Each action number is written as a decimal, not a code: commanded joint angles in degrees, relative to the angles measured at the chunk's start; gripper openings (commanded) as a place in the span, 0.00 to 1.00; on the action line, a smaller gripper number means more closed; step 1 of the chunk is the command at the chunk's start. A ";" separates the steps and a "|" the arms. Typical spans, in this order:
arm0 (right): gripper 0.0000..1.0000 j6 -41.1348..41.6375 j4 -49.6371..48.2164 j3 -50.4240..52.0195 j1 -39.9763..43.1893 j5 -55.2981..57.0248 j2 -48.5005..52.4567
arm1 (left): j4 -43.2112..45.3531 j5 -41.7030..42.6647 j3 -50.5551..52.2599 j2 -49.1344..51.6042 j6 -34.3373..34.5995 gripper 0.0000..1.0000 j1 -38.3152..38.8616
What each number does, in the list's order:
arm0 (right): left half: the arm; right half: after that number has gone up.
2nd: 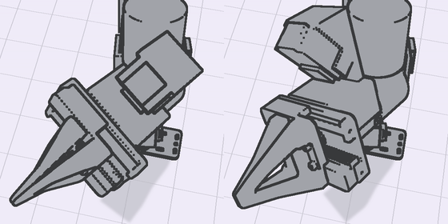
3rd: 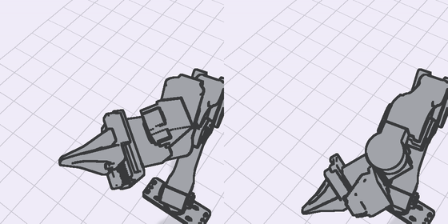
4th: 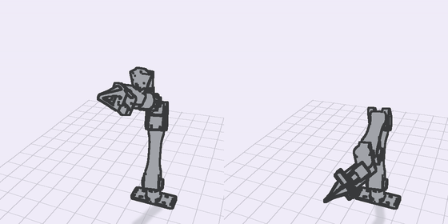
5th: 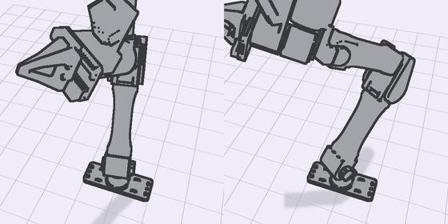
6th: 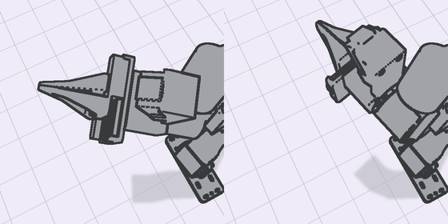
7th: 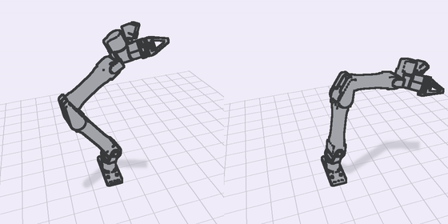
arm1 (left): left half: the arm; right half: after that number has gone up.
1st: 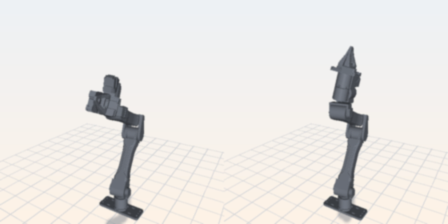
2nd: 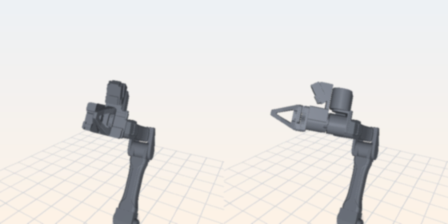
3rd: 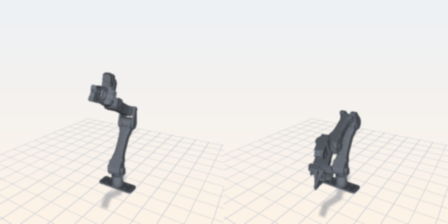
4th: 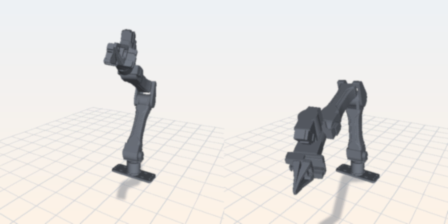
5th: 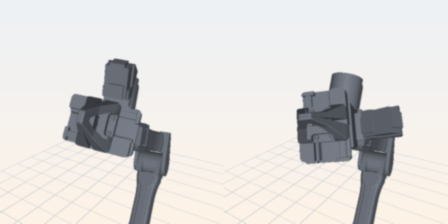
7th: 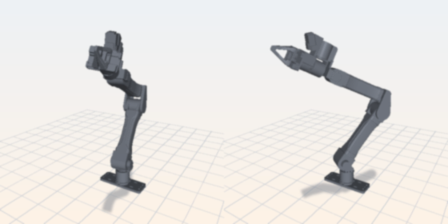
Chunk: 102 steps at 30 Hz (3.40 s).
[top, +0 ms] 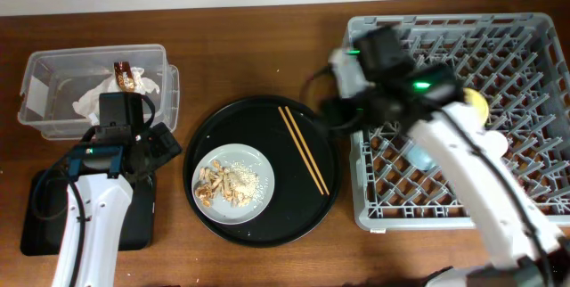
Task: Sort waste into correct bins and load items into the dishwasher rack
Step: 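Reach the right gripper to the wooden chopsticks and grasp one, then carry the chopstick into the rack and release it, then reach the right gripper back and grasp the remaining chopstick, then carry the second chopstick into the rack and release it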
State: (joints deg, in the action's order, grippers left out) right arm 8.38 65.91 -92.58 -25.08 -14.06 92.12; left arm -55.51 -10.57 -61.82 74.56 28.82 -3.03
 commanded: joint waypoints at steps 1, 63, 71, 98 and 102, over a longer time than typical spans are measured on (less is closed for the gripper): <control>0.52 5.66 -5.31 -0.31 -8.68 15.91 9.81 | 0.11 -0.66 -0.26 -0.22 0.72 0.99 -0.13; 0.42 10.78 5.33 -21.07 -9.29 19.30 43.19 | 0.11 -0.66 -0.26 -0.22 0.70 0.99 -0.13; 0.33 10.80 0.94 -17.70 -9.25 19.28 43.69 | 0.11 -0.66 -0.26 -0.22 0.72 0.99 -0.13; 0.39 3.93 15.58 -36.33 14.56 18.80 35.08 | 0.11 -0.66 -0.26 -0.22 0.70 0.99 -0.13; 0.38 7.13 27.87 -36.35 14.56 18.86 28.65 | 0.11 -0.66 -0.26 -0.22 0.70 0.99 -0.13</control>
State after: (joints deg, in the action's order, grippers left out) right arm 14.00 90.04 -128.84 -10.37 4.86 126.85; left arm -55.42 -10.59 -61.82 74.56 28.82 -3.03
